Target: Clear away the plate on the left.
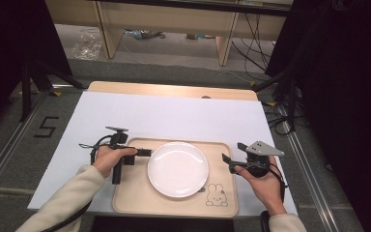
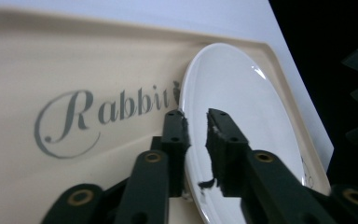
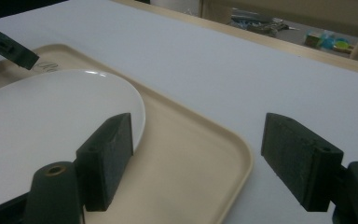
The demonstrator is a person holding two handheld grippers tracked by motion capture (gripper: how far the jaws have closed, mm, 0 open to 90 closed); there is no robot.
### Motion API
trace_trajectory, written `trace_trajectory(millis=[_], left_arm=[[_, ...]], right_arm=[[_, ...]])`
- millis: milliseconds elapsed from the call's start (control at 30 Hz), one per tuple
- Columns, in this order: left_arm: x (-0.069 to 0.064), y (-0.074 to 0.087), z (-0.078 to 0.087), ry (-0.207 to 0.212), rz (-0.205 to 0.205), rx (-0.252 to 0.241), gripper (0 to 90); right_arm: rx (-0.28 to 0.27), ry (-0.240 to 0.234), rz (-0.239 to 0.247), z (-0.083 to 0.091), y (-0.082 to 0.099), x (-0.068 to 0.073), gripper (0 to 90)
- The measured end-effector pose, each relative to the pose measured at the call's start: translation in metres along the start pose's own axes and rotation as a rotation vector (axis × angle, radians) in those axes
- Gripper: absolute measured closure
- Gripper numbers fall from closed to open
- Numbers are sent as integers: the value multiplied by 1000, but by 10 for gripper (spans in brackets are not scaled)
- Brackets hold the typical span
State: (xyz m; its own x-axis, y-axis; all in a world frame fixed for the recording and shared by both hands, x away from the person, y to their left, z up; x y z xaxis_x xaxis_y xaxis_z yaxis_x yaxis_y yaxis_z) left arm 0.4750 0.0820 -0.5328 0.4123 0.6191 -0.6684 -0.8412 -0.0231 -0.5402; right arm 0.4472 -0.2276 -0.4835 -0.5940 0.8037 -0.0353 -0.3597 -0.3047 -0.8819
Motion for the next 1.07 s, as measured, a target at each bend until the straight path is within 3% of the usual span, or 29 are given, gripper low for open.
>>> trace_trajectory(millis=[133, 267, 367, 433, 667, 833, 967, 1000, 1067], left_arm=[[-3, -5, 7, -15, -153, -52, 511], [-7, -10, 11, -43, -217, -87, 385], [-11, -17, 14, -69, -313, -140, 321], [-17, -20, 17, -60, -357, -168, 296], [-26, -21, 28, -51, -427, -219, 234], [-28, -24, 36, -67, -479, -259, 152], [-26, -23, 35, -91, -452, -257, 145], [-26, -23, 35, -90, -467, -254, 144], [-26, -22, 34, -88, -455, -253, 139]], right_arm=[[-2, -2, 0, 0, 0, 0, 259], [-2, -2, -2, 0, 0, 0, 258], [-2, -2, -3, 0, 0, 0, 259], [-2, -1, -4, 0, 0, 0, 259], [-3, -3, -4, 0, 0, 0, 259], [-4, -2, -4, 0, 0, 0, 258], [-10, -3, -4, 0, -1, 0, 258], [-20, -4, -7, -1, -2, 0, 258], [-21, -3, -7, -1, -2, 0, 259]])
Point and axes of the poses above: each handheld gripper's, and its own axes: z roughly backward along the jaws, y roughly out of its underside, x roughly to its left, the point moved 10 cm from there along -z, roughly forward along the jaws
